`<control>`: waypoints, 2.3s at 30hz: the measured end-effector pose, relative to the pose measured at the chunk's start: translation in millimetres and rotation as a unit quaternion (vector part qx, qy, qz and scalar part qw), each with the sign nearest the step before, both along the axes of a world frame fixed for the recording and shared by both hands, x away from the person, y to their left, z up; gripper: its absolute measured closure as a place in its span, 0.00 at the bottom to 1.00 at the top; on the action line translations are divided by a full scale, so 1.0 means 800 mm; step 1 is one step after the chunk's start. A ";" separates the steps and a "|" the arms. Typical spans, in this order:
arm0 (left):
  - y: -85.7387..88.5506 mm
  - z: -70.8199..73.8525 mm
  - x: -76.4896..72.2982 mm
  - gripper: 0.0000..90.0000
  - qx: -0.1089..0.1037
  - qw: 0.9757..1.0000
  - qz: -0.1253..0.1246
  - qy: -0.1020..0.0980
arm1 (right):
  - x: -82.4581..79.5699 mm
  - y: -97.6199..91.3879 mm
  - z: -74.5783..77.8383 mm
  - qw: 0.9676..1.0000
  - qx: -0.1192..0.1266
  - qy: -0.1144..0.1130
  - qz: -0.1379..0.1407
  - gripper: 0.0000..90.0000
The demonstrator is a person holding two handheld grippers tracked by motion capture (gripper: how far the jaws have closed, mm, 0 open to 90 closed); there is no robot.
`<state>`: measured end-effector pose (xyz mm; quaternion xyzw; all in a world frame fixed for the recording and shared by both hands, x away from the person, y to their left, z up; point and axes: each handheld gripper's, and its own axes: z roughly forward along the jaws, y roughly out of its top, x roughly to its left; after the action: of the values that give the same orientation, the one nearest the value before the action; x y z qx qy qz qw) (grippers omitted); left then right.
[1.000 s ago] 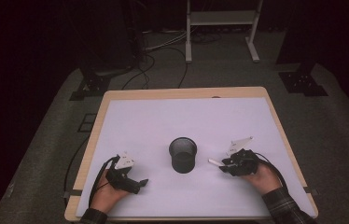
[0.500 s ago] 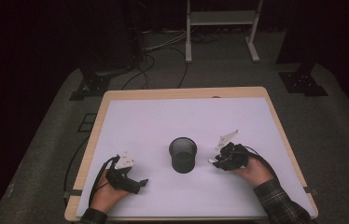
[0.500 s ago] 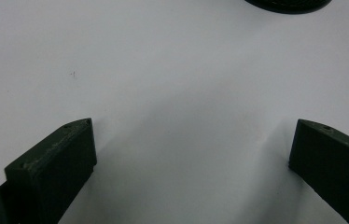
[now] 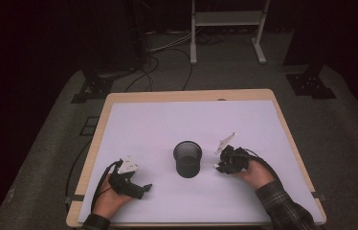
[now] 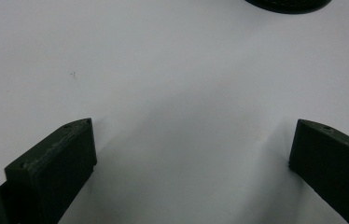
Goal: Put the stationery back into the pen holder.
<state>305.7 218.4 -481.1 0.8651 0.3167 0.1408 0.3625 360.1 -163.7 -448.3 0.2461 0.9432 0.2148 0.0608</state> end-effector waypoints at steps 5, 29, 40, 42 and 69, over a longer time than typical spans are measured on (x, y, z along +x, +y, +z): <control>0.000 0.000 0.000 0.00 0.000 1.000 0.000 0.000 | 0.002 0.000 0.000 1.000 0.003 0.011 -0.010 0.86; 0.000 0.000 0.000 0.00 0.001 1.000 0.000 0.001 | -0.006 -0.043 0.049 0.986 0.150 -0.050 -0.055 0.86; 0.000 0.000 0.000 0.00 -0.001 1.000 0.000 0.003 | -0.014 -0.049 0.089 0.972 0.215 -0.085 -0.049 0.86; 0.000 0.000 0.000 0.00 -0.001 1.000 0.000 0.003 | -0.014 -0.047 0.098 0.969 0.225 -0.093 -0.048 0.86; 0.000 0.001 0.000 0.00 0.001 1.000 -0.001 0.003 | 0.004 0.028 0.184 0.951 0.273 -0.141 0.013 0.86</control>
<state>305.8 218.7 -480.6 0.8664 0.3167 0.1379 0.3606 363.0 -141.3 -301.1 0.2086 0.8332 0.4977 0.1209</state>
